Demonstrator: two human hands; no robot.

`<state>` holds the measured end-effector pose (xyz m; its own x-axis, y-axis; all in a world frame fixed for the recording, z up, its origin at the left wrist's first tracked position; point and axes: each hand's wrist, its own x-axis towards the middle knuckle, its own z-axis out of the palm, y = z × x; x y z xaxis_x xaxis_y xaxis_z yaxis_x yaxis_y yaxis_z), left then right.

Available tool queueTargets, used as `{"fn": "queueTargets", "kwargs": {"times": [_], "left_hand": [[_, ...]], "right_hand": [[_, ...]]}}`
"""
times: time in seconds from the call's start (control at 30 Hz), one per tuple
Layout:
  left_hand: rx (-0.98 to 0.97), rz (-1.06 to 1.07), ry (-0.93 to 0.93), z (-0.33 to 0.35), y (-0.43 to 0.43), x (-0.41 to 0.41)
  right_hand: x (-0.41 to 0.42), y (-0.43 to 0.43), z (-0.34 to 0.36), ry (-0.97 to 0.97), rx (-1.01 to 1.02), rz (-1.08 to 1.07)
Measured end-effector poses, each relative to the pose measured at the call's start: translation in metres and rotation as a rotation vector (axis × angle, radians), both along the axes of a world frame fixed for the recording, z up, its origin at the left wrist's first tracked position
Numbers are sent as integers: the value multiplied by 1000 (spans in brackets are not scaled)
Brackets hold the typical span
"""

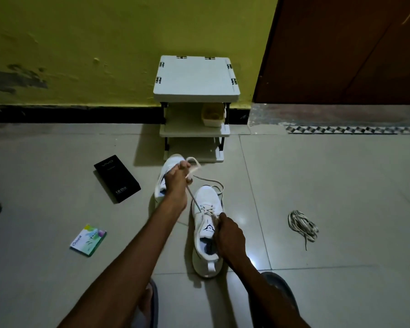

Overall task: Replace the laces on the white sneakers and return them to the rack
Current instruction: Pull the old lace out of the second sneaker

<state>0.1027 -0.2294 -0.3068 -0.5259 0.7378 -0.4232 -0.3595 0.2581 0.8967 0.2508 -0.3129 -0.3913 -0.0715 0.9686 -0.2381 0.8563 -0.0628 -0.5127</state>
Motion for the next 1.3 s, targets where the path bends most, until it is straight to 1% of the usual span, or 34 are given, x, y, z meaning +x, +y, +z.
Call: {"fn": "queueTargets", "kwargs": {"times": [0.03, 0.07, 0.1, 0.13, 0.17, 0.2, 0.23, 0.27, 0.3, 0.33, 0.47, 0.5, 0.57, 0.6, 0.63, 0.7, 0.73, 0.77, 0.8, 0.83, 0.87, 0.97, 1.07, 1.1, 1.2, 1.3], "left_hand": [[19, 20, -124, 5, 8, -6], [24, -47, -125, 9, 11, -12], [-17, -186, 17, 12, 12, -16], [-98, -363, 248, 13, 10, -18], [-212, -548, 529, 6, 8, -19], [-345, -701, 801, -3, 5, -20], [-449, -810, 1008, -9, 2, -18], [-504, -861, 1146, -13, -4, -14], [-524, -888, 1221, -17, -11, -9], [-526, -897, 1241, -20, -18, -3], [-501, -999, 1198, -46, -42, 24], [-483, -992, 1210, -53, -46, 30], [-450, -899, 1192, -61, -50, 32], [-436, -850, 1140, -63, -51, 27], [-421, -801, 1049, -64, -50, 19], [-403, -717, 787, -66, -52, 1], [-397, -683, 704, -66, -54, -5], [-384, -658, 662, -67, -56, -7], [-359, -637, 651, -68, -59, -6], [-323, -621, 664, -70, -59, -3], [-288, -617, 708, -72, -61, 0], [-218, -616, 799, -75, -61, 7], [-212, -609, 826, -74, -59, 8], [-216, -608, 831, -75, -58, 7], [-245, -614, 840, -71, -56, 6], [-254, -624, 828, -73, -55, 5]], "right_hand": [[1, 0, 0, 1, -1, 3], [0, 0, 2, 0, -6, 7], [0, 0, 3, 0, -5, 10], [0, 0, 3, -7, 0, 16], [0, 1, 4, -16, 9, 18], [1, 1, 4, -33, 13, 16], [2, 2, 6, -51, 27, 14], [3, 3, 7, -75, 32, 15], [5, 4, 8, -94, 37, 12], [6, 6, 9, -113, 36, 4], [6, 14, 15, -159, 40, 16], [5, 16, 16, -170, 51, 39], [5, 17, 21, -200, 51, 76], [7, 17, 22, -178, 49, 48], [12, 18, 19, -134, 48, 0], [24, 17, 12, 21, 6, -151], [27, 19, 10, 83, -26, -219], [28, 19, 8, 117, -56, -252], [27, 18, 8, 110, -76, -237], [23, 19, 10, 108, -75, -195], [19, 20, 15, 67, -66, -137], [4, 33, 26, -88, 57, 96], [-13, 46, 31, -269, 168, 305], [-16, 48, 29, -296, 224, 357], [-21, 53, 23, -411, 207, 472], [-21, 59, 10, -417, 235, 573]]}}
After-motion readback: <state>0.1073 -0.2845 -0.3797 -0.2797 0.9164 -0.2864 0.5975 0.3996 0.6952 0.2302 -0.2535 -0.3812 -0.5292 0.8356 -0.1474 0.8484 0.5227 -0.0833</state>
